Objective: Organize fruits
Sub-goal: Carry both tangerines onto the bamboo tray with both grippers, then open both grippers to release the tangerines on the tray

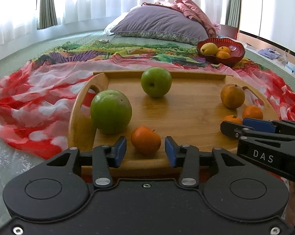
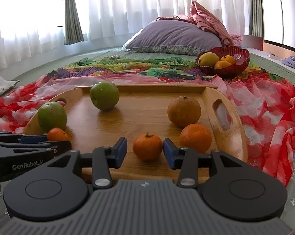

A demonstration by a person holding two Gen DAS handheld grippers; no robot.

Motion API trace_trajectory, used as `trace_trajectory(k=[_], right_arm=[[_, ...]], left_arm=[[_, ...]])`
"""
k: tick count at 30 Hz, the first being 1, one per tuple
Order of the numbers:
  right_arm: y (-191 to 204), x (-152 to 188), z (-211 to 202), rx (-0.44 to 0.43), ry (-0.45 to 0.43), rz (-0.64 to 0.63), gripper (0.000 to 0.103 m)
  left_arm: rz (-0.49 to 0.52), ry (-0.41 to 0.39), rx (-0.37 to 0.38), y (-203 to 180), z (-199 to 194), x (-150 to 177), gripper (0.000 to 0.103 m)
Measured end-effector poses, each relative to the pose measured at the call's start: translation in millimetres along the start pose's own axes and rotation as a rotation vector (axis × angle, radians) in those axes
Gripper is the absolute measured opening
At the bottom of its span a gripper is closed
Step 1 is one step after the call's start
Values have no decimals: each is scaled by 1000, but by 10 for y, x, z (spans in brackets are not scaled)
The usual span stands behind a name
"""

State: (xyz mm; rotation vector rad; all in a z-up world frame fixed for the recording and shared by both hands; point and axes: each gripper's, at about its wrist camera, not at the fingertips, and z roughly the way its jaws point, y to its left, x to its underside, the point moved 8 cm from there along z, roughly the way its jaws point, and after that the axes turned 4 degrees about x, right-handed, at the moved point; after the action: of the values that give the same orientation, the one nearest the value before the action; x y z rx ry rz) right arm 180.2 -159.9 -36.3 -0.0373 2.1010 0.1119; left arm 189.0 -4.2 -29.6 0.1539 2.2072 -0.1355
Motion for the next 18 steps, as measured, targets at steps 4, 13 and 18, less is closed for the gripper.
trace_trajectory(k=[4,13,18], right_arm=[[1,26,-108,-10,-13,-4,68],[67,131,-402,-38,-39,-42,74],[145,218,-506,-52,-40,-82,74]], left_arm=[[-4,-8,14,-5,-158,36,51],[4,-35,13,17,-490,163,66],[22,-24,8,8,-581,287,73]])
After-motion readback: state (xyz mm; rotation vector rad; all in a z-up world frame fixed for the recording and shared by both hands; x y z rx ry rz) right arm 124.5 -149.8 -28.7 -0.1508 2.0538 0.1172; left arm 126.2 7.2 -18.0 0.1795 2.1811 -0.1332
